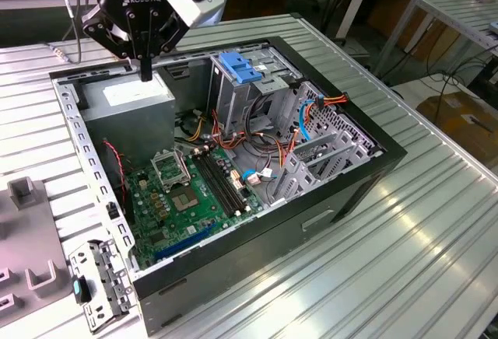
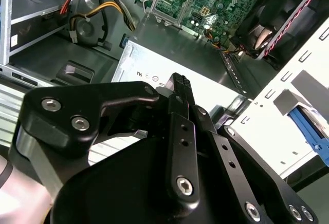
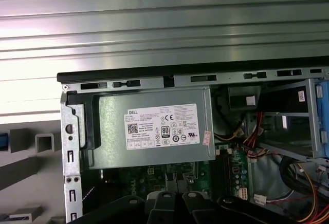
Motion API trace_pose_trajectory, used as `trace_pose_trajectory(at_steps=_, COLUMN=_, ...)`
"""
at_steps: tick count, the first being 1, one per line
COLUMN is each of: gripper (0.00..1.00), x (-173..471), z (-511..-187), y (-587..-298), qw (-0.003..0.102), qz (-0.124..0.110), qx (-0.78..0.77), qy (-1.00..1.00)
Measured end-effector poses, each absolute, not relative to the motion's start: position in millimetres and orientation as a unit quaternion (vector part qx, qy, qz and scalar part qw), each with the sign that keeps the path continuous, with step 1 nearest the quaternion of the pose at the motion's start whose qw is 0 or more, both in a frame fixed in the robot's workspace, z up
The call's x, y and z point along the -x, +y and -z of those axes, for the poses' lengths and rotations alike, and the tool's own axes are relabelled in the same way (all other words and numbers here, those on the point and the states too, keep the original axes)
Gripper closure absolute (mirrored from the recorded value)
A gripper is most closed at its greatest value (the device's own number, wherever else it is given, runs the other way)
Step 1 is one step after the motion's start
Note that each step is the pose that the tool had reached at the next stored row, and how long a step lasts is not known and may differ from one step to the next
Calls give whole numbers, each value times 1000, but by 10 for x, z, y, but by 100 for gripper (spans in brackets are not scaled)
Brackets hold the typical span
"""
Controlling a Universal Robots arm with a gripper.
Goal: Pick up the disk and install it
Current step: 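Reach for the disk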
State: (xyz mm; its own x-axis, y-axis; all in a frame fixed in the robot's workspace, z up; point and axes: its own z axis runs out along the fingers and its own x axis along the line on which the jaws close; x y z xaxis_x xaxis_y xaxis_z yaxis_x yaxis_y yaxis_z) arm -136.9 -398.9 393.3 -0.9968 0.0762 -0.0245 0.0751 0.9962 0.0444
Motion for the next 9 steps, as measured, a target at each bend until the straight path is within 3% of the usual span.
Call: trace_pose_trajectory(at_steps=9, gripper=89, x=1422, z=-3933, y=-3989, qw=13, qz=-22, qx=-38, qy=999)
